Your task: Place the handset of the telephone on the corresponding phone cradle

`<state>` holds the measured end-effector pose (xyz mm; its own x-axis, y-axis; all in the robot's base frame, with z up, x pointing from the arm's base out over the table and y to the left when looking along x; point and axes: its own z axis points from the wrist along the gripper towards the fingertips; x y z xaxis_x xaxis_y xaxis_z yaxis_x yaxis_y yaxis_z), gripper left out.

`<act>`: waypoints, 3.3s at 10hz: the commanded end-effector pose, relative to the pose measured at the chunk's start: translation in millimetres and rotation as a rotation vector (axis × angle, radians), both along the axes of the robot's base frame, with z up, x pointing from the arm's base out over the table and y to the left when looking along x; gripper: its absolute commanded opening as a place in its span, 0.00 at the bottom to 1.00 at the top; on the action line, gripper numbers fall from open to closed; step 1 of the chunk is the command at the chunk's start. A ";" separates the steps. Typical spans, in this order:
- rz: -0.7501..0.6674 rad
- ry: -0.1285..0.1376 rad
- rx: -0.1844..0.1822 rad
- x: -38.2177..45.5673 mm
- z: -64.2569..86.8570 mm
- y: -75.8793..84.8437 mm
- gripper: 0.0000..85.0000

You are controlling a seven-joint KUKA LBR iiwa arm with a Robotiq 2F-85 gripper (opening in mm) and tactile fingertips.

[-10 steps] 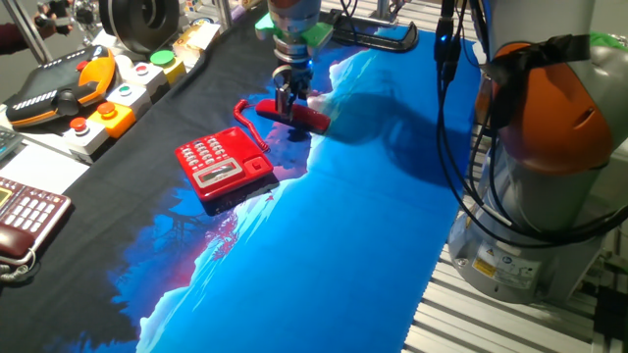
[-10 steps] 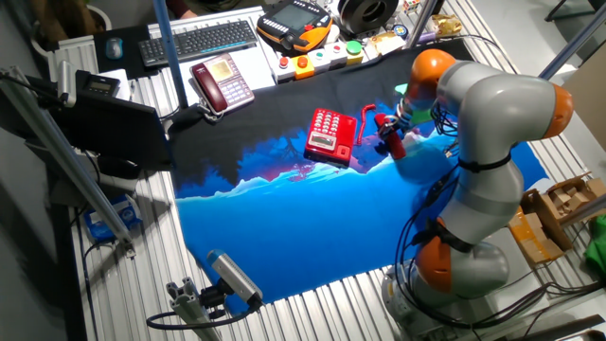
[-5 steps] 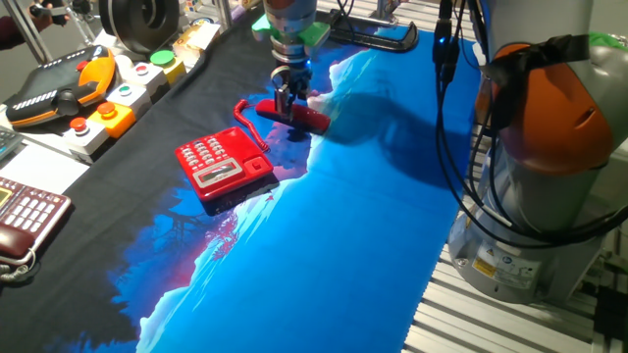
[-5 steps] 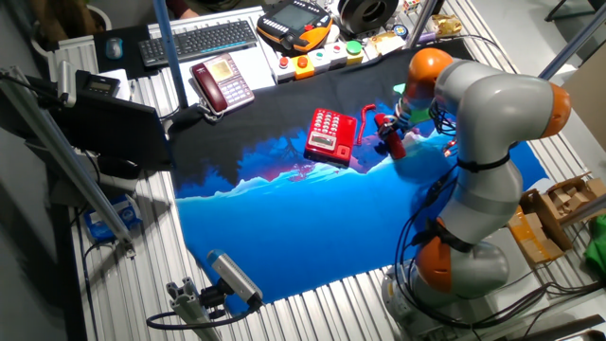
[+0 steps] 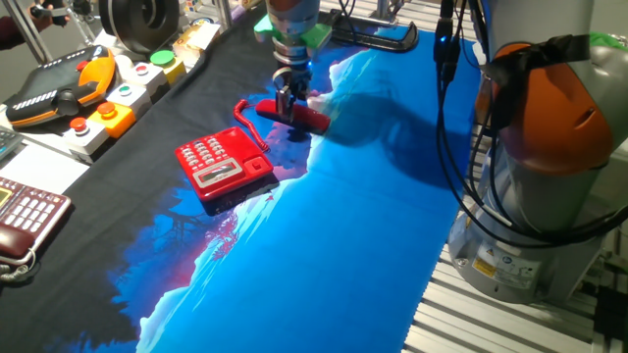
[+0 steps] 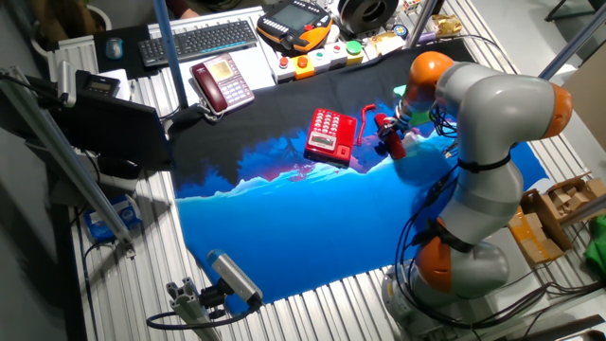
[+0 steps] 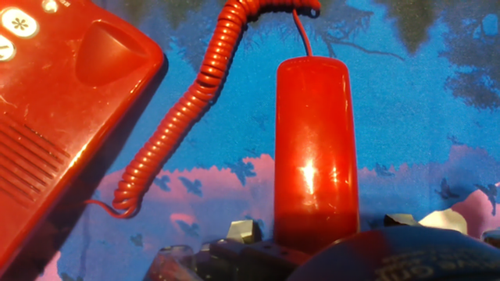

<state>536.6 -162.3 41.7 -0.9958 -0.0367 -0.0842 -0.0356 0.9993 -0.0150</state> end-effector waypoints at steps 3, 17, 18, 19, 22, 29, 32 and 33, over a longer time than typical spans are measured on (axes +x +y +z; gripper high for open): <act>-0.004 0.002 0.000 0.3 -1.4 0.1 0.95; 0.008 0.015 0.005 2.3 -4.6 -1.4 0.31; 0.009 0.020 0.015 2.2 -4.1 -1.5 0.01; 0.008 0.019 0.010 2.0 -3.2 -1.3 0.01; -0.002 0.012 0.003 0.8 3.7 -1.2 0.01; -0.055 0.024 -0.008 5.8 37.4 8.6 0.01; -0.067 0.048 -0.008 3.7 51.2 18.1 0.01; -0.077 0.049 -0.005 3.8 54.7 21.7 0.01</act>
